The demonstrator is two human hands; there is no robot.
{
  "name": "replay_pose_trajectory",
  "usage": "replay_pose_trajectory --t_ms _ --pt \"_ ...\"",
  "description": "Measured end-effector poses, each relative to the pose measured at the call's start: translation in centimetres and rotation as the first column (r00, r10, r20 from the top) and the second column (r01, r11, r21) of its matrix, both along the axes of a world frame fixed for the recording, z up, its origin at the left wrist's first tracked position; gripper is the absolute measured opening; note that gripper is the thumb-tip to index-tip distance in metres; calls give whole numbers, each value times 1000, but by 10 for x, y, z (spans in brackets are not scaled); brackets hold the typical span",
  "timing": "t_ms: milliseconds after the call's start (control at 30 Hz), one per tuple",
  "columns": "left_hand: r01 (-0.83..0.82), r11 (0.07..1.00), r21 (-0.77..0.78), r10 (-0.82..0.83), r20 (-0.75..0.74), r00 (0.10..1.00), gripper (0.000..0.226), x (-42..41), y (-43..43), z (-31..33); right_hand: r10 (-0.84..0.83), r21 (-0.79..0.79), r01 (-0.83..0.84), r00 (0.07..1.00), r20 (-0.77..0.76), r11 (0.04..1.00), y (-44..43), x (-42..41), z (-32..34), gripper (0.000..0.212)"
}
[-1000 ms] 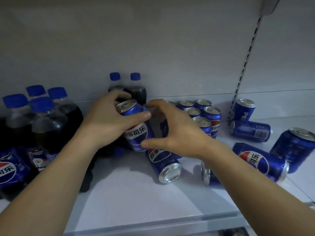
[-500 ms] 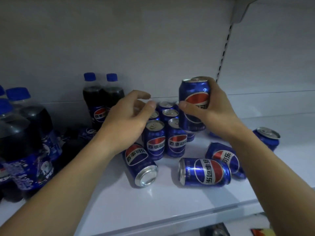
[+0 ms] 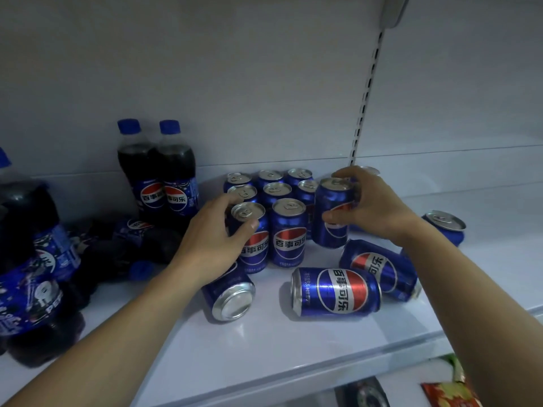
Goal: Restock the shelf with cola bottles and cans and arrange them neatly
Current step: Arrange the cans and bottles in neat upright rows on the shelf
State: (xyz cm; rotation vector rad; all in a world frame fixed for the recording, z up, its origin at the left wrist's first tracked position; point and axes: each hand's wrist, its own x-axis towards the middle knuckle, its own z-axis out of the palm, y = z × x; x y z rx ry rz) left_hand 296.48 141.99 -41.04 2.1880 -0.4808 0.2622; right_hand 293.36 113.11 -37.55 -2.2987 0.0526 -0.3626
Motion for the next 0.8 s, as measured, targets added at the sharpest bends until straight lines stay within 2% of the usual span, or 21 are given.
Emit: replay_pose_trajectory --t_ms 267,433,567,800 --pt "14 999 44 -11 -66 998 89 -8 -2 -1 2 -136 -13 997 -82 991 15 1 -14 85" --pt "-10 995 96 20 -95 995 105 -11 -1 -1 18 -136 -27 998 -63 990 16 -1 -18 89" --pt "-22 994 109 35 -115 993 116 -11 -2 -1 72 -130 -86 991 -113 988 10 -1 -18 95" --pt "-20 993 114 33 -107 994 116 -9 -1 -3 49 -145 -61 995 -88 988 14 -2 -20 98"
